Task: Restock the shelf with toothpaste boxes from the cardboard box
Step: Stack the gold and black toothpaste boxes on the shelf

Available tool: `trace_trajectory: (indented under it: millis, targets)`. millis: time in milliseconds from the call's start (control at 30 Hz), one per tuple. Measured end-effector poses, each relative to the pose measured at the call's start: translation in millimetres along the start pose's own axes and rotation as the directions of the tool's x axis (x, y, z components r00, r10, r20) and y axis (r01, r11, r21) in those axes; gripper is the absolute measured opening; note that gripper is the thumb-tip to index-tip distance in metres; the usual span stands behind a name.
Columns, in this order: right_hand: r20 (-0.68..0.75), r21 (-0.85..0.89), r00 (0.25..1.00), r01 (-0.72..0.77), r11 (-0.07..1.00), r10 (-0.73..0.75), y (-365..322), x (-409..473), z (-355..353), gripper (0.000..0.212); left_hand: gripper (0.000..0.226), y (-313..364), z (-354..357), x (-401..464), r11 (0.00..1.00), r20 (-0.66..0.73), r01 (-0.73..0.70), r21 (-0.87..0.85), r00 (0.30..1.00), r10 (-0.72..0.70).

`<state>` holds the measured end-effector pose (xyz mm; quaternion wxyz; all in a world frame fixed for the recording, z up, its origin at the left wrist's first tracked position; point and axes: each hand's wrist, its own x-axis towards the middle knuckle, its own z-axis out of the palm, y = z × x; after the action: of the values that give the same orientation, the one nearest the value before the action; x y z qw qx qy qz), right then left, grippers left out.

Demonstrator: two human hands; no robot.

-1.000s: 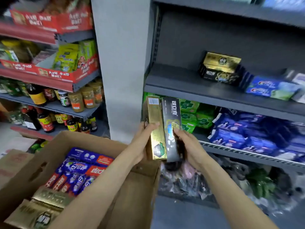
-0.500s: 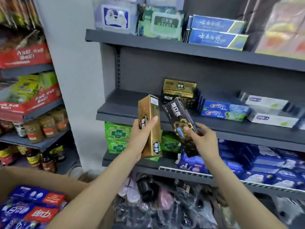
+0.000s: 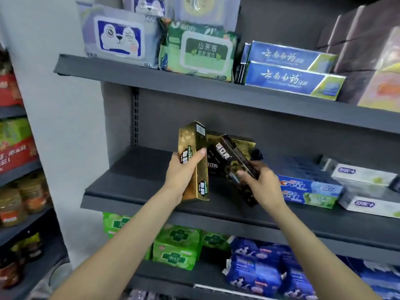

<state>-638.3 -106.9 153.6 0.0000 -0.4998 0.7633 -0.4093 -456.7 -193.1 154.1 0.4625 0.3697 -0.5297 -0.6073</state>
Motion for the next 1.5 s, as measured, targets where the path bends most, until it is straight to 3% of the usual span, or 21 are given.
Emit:
trace_trajectory:
  millis: [33, 100, 167, 200, 367, 500, 667, 700, 800, 900, 1100, 1333, 1500]
  targets:
    - [0.050, 0.198, 0.992, -0.122, 0.972, 0.114, 2, 8, 3, 0.042, 0.057, 0, 2, 7, 0.999, 0.011, 0.019, -0.029, 1.000, -0.019]
    - [0.259, 0.585, 0.916, -0.400, 0.706, 0.305, 2, 18, 8, 0.040, 0.063, -2, 8, 19, 0.996, 0.053, 0.081, -0.047, 0.996, -0.078]
    - [0.467, 0.695, 0.829, -0.560, 0.451, 0.308, -1, 24, 11, 0.036, 0.066, -2, 15, 29, 0.985, 0.144, 0.156, -0.076, 0.979, -0.144]
    - [0.529, 0.693, 0.809, -0.586, 0.420, 0.257, -5, 25, 13, 0.035, 0.068, -3, 20, 32, 0.977, 0.189, 0.189, -0.101, 0.968, -0.168]
    - [0.592, 0.566, 0.786, -0.565, 0.600, 0.182, -16, 42, 23, 0.049, 0.069, -6, 35, 46, 0.974, 0.141, 0.173, -0.149, 0.978, -0.152]
    - [0.626, 0.426, 0.774, -0.443, 0.789, 0.097, -12, 59, 16, 0.089, 0.080, -6, 32, 51, 0.981, 0.213, 0.163, -0.106, 0.967, -0.138]
    - [0.578, 0.394, 0.813, -0.348, 0.850, 0.065, 2, 84, 4, 0.033, 0.088, -3, 21, 58, 0.980, 0.227, 0.135, -0.147, 0.969, -0.100]
    - [0.586, 0.373, 0.807, -0.344, 0.862, 0.069, 4, 88, 3, 0.037, 0.091, -3, 19, 59, 0.981, 0.202, 0.124, -0.149, 0.975, -0.092]
    - [0.578, 0.272, 0.813, -0.275, 0.922, 0.072, 9, 95, -1, 0.074, 0.099, -3, 10, 63, 0.982, 0.121, 0.113, -0.148, 0.988, -0.096]
    - [0.562, 0.183, 0.826, -0.077, 0.980, -0.040, 3, 100, -3, 0.062, 0.091, -2, 2, 63, 0.979, 0.075, 0.113, -0.171, 0.992, -0.101]
    - [0.622, -0.052, 0.772, 0.205, 0.977, -0.129, -4, 104, -1, 0.060, 0.073, -4, -4, 61, 0.981, 0.037, 0.129, -0.143, 0.991, -0.125]
    - [0.698, -0.220, 0.709, 0.342, 0.914, -0.097, 8, 109, -2, 0.067, 0.072, -2, -7, 57, 0.989, 0.047, 0.127, -0.070, 0.991, -0.124]
    - [0.619, -0.351, 0.762, 0.482, 0.802, -0.187, 31, 110, 19, 0.064, 0.053, -2, -2, 57, 0.998, 0.086, 0.066, 0.021, 0.994, -0.067]
